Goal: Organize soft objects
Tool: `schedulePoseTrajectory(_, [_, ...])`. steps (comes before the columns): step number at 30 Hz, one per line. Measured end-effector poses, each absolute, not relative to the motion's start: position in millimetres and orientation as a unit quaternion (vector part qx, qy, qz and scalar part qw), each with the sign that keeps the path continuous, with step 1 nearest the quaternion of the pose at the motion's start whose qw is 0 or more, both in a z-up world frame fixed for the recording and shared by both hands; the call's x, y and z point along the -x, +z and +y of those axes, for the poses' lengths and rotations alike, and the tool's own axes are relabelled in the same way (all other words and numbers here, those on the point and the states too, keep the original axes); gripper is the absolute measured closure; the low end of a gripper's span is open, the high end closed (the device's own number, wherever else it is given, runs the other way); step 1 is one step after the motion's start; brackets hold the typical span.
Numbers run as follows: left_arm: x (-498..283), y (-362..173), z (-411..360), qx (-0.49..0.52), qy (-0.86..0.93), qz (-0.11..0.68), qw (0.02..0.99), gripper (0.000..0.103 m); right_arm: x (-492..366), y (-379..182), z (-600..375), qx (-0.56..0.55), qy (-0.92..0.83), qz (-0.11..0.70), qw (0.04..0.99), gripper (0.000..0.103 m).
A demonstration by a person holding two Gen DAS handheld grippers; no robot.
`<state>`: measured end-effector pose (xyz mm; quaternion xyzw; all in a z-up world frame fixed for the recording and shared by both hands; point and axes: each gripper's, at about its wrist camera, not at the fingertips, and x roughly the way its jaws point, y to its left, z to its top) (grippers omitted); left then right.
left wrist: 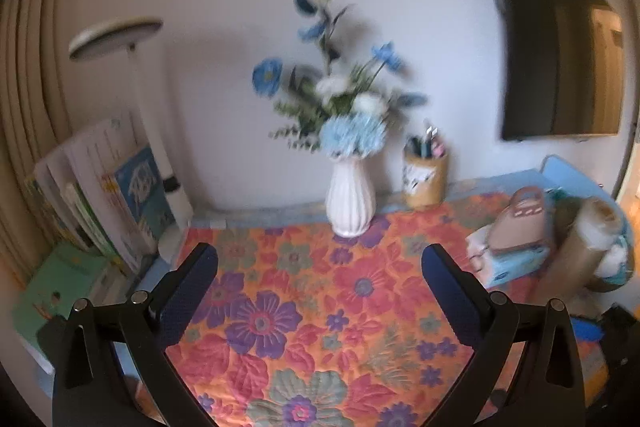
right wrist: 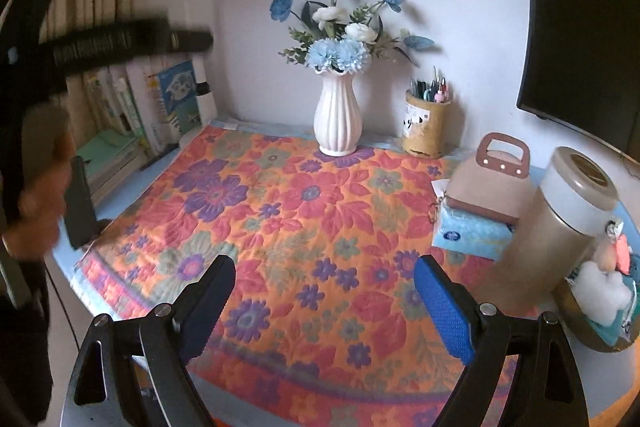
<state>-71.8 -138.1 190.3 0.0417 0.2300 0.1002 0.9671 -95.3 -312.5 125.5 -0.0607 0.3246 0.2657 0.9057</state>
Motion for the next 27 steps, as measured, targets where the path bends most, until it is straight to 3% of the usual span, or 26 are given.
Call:
schedulePoseTrajectory(7, [46.6,125.5,-118.8,-0.036,0.123,0.283,0.95,0.001,47.5,108.4,-276.6,0.056,0.261,0.343,0.901,0.013])
schedulePoseTrajectory(18, [18.3,38.5,-97.6,0.027,0.124,0.322,0.938,0.001,-34.4,17.9,-266.4,0.026,0.163,0.42,0.892,0.013])
schedulePoseTrajectory(22, [6.9,17.5,-94.6,0.043,0.133,0.352,0.926,0.001,-36.1,6.1,-260.5,0.036,0.157,0.415,0.895,0.013])
schedulePoseTrajectory(27, [12.9,22.1,-93.7,0.044,0.141,0.329,0.933,0.001,-37.5,5.7,-263.5,0.031,0.147,0.407,0.901,0.013])
